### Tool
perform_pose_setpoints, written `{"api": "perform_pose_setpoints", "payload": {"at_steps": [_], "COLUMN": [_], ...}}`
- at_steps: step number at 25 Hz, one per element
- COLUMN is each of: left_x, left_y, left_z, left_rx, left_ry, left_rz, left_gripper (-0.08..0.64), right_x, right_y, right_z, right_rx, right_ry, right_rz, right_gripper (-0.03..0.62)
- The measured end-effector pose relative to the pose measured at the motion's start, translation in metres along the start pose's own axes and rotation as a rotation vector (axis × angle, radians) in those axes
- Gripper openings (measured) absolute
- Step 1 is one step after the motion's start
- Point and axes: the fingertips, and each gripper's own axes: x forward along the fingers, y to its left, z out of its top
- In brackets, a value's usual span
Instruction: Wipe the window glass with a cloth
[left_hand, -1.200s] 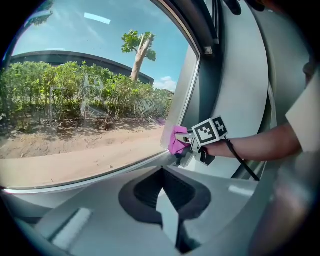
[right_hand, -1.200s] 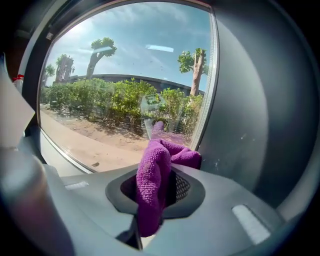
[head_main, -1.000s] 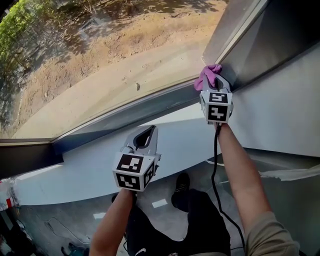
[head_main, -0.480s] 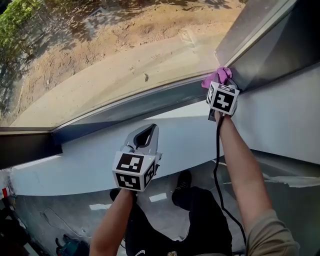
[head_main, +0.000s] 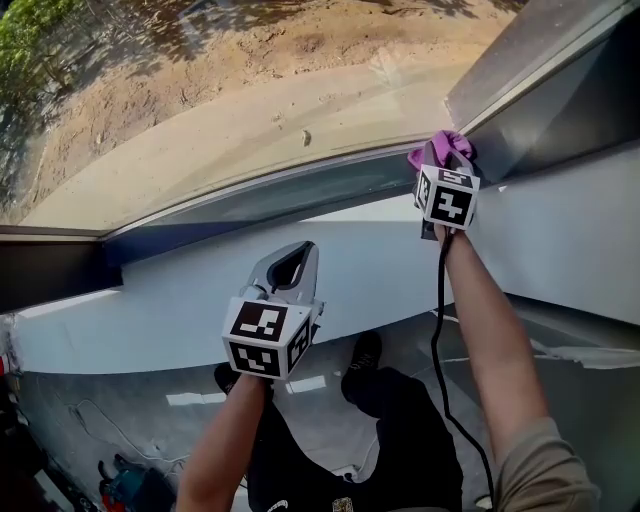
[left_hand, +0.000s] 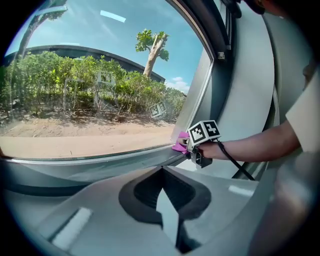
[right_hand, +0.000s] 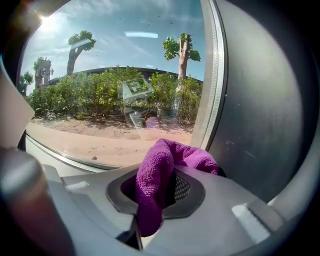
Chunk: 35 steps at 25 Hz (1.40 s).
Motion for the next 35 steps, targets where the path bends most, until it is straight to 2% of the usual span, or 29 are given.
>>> {"api": "perform_pose_setpoints", "payload": {"at_steps": [6,14,18,29,35], "left_x": [-0.032,-0.081,-0.107,-0.184,-0.225], "left_y": [0.031,0.070,0.093,0.167,0.217], "left_z": [-0.010,-0.019,-0.022,-0.038,-0.059], "left_rx": [-0.052,-0.081,-0.095,-0.109,-0.120], "left_ry": [-0.016,-0.039,-0.047,-0.052,-0.021], "left_rz": [0.037,0.079,0.103,0.160,0.208], "left_gripper": [0.000,0.000,0.000,0.000,0.000], "right_x": [-0.014,-0.034,-0.045,-0.071,-0.084], "right_y": [0.055,0.145,0.199,0.341,0.429], "right_z": [0.003,0.008,0.014,0.015,0.013], "right_rx": [-0.059,-0.088,-0.107,-0.117,-0.145], "right_ry": [0.008,0.001,-0.009,0.017,0.038], "right_rz": [0.072,0.166,0.221,0.301,0.350], "right_gripper": [0.078,0.078,0.078,0.078,0.078]}}
